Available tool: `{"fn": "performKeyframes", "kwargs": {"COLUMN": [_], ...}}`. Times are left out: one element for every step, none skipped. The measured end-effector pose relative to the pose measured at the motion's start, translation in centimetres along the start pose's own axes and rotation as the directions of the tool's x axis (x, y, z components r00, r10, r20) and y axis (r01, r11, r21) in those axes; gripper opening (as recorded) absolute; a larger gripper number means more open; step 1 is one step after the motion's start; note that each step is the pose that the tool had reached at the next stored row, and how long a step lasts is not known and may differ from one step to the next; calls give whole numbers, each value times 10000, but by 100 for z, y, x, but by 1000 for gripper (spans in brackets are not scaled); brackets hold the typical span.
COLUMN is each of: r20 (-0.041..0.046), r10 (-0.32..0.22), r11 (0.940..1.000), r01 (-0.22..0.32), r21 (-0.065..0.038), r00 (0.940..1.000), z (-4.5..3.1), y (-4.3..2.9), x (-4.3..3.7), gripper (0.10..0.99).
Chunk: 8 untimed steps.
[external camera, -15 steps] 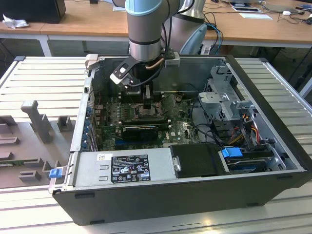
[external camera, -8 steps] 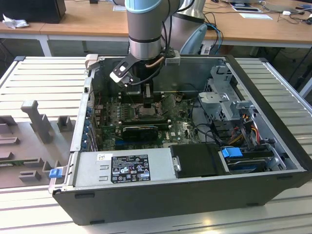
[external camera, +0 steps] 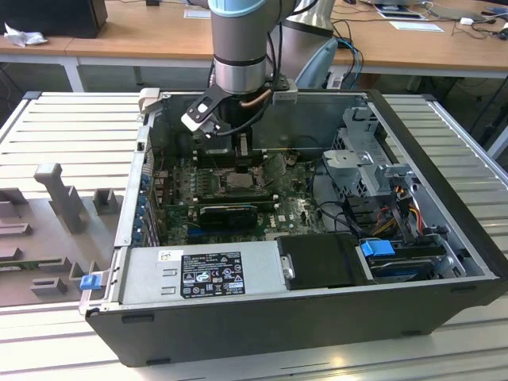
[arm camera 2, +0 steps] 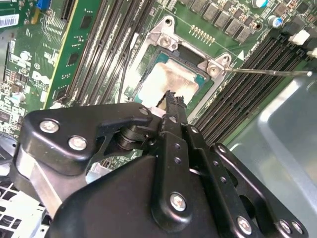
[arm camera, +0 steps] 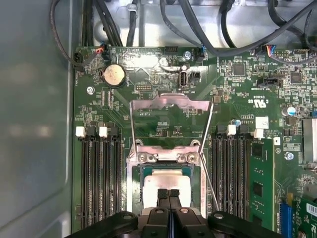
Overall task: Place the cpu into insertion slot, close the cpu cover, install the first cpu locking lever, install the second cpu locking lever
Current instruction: 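Close the cpu cover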
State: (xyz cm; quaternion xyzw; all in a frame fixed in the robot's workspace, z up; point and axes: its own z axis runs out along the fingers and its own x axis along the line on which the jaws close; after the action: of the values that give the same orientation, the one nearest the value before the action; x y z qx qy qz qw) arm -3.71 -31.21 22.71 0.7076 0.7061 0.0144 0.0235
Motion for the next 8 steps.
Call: {"fn": "performKeyframes", "kwargs": {"r20": [-11,-33,-72,-165,-195,-207,-207,-207], "r10": [2,3,4,11,14,16,16,14], "r11": [10000,10000,10000,9999,9999,9999,9999,9999], "r01": [-2,-3,-4,-9,-11,-13,-14,-12], "r21": [21,50,76,107,117,121,122,121], "r00": [10000,10000,10000,9999,9998,9998,9998,9998], "z": [0,1,1,1,-5,-16,-51,-101], "y": [11,27,32,34,34,34,36,39], "x": [-4,-9,-11,-11,-11,-11,-12,-11], "gripper": [106,106,106,106,106,106,106,106]}}
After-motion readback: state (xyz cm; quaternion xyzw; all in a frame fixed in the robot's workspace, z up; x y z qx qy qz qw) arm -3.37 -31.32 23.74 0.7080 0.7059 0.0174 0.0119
